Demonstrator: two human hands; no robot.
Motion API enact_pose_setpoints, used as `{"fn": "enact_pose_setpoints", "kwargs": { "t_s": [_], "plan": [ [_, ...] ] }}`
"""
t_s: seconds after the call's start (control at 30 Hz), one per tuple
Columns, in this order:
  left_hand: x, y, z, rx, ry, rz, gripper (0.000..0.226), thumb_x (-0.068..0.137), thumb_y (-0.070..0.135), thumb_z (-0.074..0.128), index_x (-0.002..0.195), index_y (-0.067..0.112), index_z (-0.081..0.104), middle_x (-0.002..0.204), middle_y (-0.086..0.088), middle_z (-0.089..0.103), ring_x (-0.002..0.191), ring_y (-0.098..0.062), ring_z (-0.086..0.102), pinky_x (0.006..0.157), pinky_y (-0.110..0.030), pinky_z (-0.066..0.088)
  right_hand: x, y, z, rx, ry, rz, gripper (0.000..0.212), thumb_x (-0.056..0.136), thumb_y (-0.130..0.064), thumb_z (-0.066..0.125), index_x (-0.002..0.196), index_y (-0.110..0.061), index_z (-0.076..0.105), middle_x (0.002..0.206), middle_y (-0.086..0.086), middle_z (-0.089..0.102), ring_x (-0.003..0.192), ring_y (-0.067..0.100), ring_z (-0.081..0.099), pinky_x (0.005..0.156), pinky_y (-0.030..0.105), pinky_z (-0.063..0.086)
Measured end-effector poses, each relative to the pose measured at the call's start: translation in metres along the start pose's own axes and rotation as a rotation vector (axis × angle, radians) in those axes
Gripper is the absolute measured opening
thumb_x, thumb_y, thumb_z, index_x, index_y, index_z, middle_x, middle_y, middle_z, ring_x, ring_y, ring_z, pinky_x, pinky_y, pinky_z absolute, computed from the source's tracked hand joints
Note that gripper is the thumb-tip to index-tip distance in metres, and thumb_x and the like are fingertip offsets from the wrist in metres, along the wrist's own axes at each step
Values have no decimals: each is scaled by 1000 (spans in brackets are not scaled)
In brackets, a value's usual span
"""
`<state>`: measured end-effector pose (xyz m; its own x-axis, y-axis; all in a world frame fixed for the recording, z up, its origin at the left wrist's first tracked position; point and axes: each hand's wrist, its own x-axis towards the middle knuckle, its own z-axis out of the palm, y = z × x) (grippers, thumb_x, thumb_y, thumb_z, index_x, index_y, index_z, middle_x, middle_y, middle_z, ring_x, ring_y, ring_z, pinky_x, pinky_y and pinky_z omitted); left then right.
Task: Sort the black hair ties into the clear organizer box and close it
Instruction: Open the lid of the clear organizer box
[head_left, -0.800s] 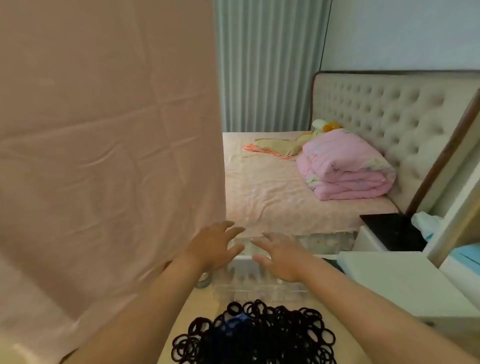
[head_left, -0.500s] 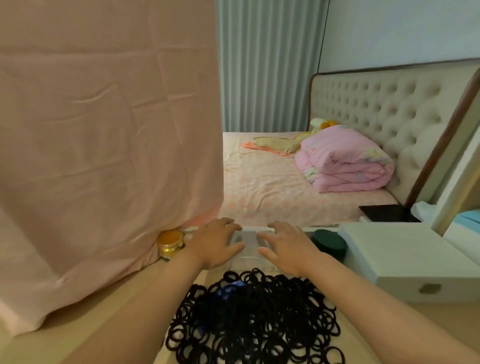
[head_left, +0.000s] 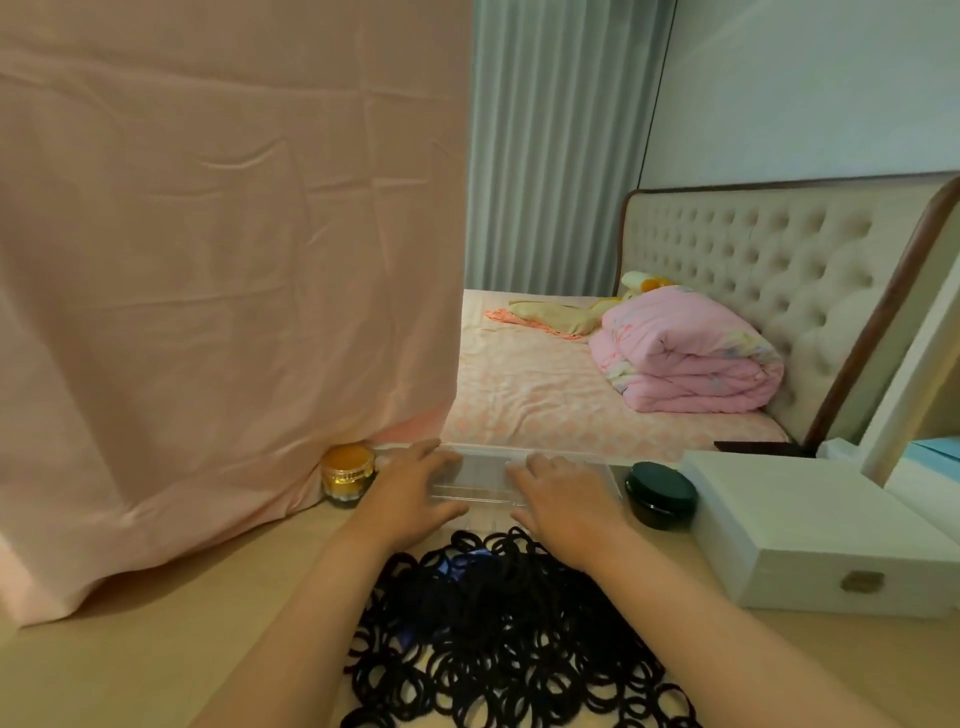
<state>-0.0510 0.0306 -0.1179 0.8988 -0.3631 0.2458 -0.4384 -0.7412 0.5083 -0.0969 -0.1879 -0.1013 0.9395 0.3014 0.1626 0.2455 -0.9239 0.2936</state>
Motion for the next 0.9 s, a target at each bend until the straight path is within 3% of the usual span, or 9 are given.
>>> {"fn": "enact_pose_setpoints", "kwargs": {
  "t_s": [0.1, 0.33, 0.47, 0.57, 0.7, 0.83, 0.9],
  "plan": [
    [4, -6, 2, -20, 20, 12, 69, 79, 46, 80, 141, 32, 53, 155, 7, 38, 137, -16, 43, 114, -33, 35, 4, 0, 8, -74, 6, -43, 56, 106, -42, 39, 152, -12, 29, 143, 14, 49, 113, 35, 59, 90, 43, 49],
    [5, -11, 14, -89, 98, 28, 72, 74, 31, 87, 139, 29, 56, 150, 6, 42, 136, -15, 44, 114, -33, 37, 4, 2, 16, -78, 18, -65, 51, 109, -37, 30, 151, -9, 28, 148, 17, 45, 117, 38, 56, 92, 46, 50],
    [5, -13, 12, -76, 104, 50, 72, 73, 36, 86, 138, 32, 54, 147, 9, 43, 133, -14, 46, 110, -34, 42, 4, 10, 6, -86, 48, -113, 49, 106, -47, 37, 145, -17, 38, 133, 5, 55, 101, 27, 62, 69, 36, 46],
    [7, -13, 5, -90, 80, 62, 65, 82, 49, 76, 140, 34, 53, 149, 9, 41, 133, -13, 46, 109, -33, 41, 5, 17, -1, -80, 34, -114, 52, 102, -55, 40, 142, -23, 39, 130, 0, 57, 101, 23, 62, 74, 41, 55],
    [10, -14, 0, -60, 93, 73, 54, 88, 55, 66, 137, 36, 56, 151, 6, 47, 135, -15, 47, 110, -35, 38, 5, 22, -8, -40, 32, -99, 59, 100, -59, 39, 149, -26, 34, 133, -2, 57, 105, 21, 62, 78, 39, 53],
    [13, -12, -1, -118, 178, 69, 51, 91, 57, 60, 133, 29, 61, 135, 7, 64, 118, -12, 59, 96, -33, 48, 8, 20, -8, 44, 103, -69, 57, 98, -52, 47, 148, -25, 40, 131, -2, 58, 106, 21, 60, 80, 37, 49],
    [14, -9, -2, -156, 263, 62, 52, 93, 53, 59, 136, 26, 58, 135, 4, 63, 121, -14, 57, 98, -34, 47, 13, 22, -5, 67, 190, -52, 46, 98, -39, 54, 140, -22, 51, 127, 3, 56, 103, 23, 58, 75, 35, 44]
  ]
}}
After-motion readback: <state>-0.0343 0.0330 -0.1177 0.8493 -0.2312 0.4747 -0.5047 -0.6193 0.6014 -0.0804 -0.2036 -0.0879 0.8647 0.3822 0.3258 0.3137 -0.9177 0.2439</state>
